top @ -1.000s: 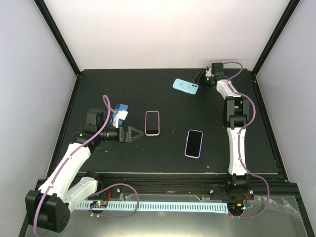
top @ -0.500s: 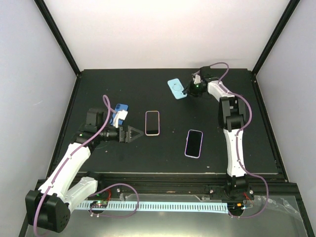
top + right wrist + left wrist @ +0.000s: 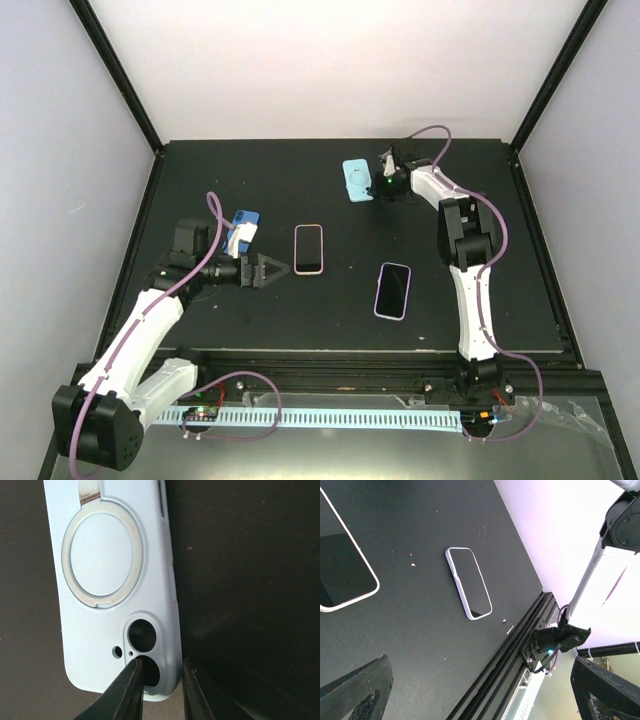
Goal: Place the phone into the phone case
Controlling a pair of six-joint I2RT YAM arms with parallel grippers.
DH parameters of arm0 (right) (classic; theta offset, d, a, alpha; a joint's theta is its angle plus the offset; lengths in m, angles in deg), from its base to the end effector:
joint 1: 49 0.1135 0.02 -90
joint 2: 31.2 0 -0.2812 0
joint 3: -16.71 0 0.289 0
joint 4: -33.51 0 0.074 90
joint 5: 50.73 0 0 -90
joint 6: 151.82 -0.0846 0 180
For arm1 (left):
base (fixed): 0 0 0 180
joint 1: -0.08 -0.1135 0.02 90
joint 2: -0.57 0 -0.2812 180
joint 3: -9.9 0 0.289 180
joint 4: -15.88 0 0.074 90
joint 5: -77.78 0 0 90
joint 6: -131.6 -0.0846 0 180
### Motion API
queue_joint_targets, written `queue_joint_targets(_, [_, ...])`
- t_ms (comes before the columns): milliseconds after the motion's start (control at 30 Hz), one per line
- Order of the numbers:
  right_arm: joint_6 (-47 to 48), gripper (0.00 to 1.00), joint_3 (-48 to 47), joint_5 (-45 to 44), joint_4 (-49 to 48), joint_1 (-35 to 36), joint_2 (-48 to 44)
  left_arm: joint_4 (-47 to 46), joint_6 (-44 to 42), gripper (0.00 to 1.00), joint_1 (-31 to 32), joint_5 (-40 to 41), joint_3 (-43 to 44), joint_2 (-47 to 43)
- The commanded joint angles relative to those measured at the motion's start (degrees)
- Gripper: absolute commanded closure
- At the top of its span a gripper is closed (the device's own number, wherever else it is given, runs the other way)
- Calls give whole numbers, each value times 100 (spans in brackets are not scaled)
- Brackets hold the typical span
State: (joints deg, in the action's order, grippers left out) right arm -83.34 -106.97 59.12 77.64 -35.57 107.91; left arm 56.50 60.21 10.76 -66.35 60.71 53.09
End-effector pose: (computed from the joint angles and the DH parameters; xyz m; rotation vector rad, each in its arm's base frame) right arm 0.5662 0.1647 0.0883 0.0614 2.6639 0.6617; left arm 0.2124 -0.1098 0.2448 0.3473 2.2553 -1.3490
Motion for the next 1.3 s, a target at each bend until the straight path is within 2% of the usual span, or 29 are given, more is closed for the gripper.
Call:
queue_joint_targets(0, [121,77,392,-594,349,92,-228,-131,-16,1,-66,-115,-16,-6])
queue_joint_targets(367, [83,91,570,-711,270,160,-387,-203,28,1,-117,-126,-52,13])
queue_joint_targets(467, [32,94,699,-647,233,167,-621,-165,10,1,-118,-90,-37,15])
queue_joint_targets(633, [-79,98,1314,-551,107,176,-1279,-110,105,2,-113,412,-7,-70])
queue_joint_targets(800, [-200,98,2396,-317,-184,240,-2221,-531,467,10,41,1026,-115,-508])
queue_joint_targets(900, [-294,98,3291,-208,-392,355,-2984,-904,428,18,378,1668,-218,-1051])
queue_joint_targets(1000, [-279,98,4038,-169,-393,557,-3676,-1387,87,26,940,2109,-358,-1735])
queue_joint_targets(1133, [-299,99,4818,-216,-394,870,-4529,-1691,-675,25,1588,2574,-416,-2314])
queue_joint_targets(1167, [-281,97,4944,-338,-386,930,-4674,-1663,-785,25,1638,2571,-351,-2321])
queue_joint_targets(1267, [-177,85,5168,-726,-508,1034,-4915,-1549,-950,26,1727,2519,-261,-2250])
